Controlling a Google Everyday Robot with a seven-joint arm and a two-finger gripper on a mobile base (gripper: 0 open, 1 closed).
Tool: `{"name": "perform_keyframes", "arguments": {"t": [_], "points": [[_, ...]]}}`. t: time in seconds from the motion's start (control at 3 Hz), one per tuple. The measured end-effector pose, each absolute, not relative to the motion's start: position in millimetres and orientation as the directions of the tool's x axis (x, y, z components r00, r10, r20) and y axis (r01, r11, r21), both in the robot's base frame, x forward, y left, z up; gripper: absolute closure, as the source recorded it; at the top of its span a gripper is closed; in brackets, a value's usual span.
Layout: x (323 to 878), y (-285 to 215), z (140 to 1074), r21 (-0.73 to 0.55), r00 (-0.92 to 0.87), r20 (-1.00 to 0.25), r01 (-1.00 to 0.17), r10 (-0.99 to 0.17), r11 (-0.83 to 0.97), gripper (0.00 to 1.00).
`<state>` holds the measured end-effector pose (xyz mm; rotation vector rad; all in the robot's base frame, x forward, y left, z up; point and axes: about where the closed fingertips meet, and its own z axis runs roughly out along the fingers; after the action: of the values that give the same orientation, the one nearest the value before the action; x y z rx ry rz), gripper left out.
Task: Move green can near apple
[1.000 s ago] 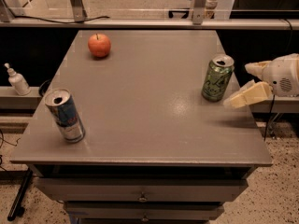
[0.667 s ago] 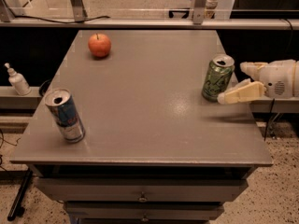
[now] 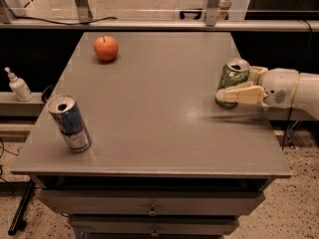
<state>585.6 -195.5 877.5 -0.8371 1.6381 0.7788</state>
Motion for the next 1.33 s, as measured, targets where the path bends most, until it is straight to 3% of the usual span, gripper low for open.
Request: {"name": "perform_keyframes", "arguments": {"t": [1.0, 1.33], "points": [[616.9, -148.1, 919.3, -0.011, 0.003, -1.000, -0.870, -0.018, 0.493, 0.87], [617.1, -146.4, 918.8, -0.010, 0.001, -1.000, -0.871, -0.019, 0.492, 1.00]]}}
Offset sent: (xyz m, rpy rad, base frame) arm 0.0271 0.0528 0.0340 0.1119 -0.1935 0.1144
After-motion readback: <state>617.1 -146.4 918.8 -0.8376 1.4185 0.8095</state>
